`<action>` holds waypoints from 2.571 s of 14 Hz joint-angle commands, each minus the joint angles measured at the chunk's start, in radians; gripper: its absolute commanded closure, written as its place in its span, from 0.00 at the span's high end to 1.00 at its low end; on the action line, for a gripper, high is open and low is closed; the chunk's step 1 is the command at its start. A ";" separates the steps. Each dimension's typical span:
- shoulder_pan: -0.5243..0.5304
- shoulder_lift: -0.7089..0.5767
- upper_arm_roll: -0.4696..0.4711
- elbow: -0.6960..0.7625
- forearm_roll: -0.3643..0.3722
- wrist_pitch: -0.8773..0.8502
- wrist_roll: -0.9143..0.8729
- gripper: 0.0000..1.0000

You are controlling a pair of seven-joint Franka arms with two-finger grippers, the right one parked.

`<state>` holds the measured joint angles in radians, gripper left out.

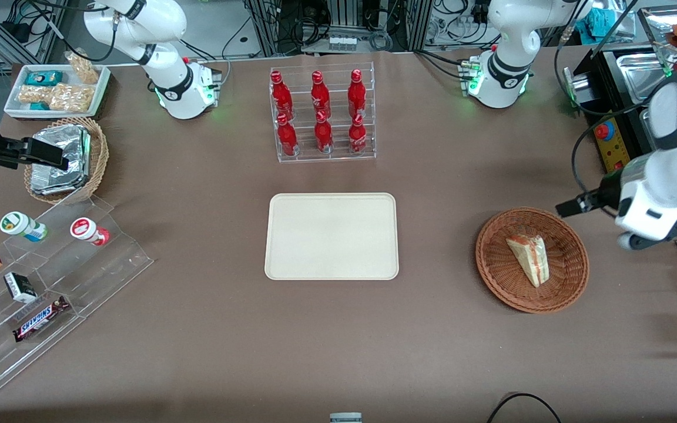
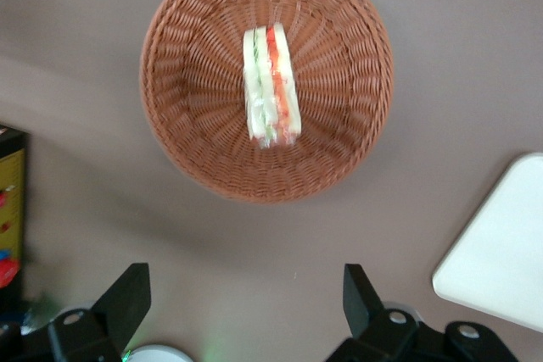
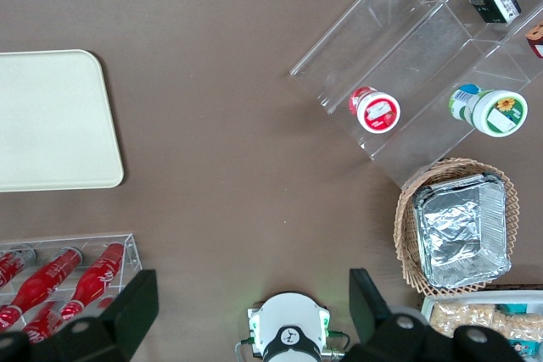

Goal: Place sandwich from basket to tray
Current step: 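Move the left gripper down over the sandwich in the wicker basket, then close the left gripper on the wrapped sandwich, then lift the sandwich and carry it over the cream tray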

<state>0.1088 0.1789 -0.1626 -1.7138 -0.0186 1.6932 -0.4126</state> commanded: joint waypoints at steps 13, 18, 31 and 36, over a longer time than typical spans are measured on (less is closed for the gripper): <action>-0.006 0.128 0.012 -0.305 -0.009 0.595 -0.196 1.00; -0.006 0.178 0.015 -0.317 -0.003 0.618 -0.187 1.00; -0.008 0.186 0.026 -0.291 0.000 0.602 -0.196 0.14; -0.135 0.082 0.020 -0.271 0.006 0.485 -0.190 0.16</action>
<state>0.0612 0.3337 -0.1511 -1.9743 -0.0192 2.2387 -0.5923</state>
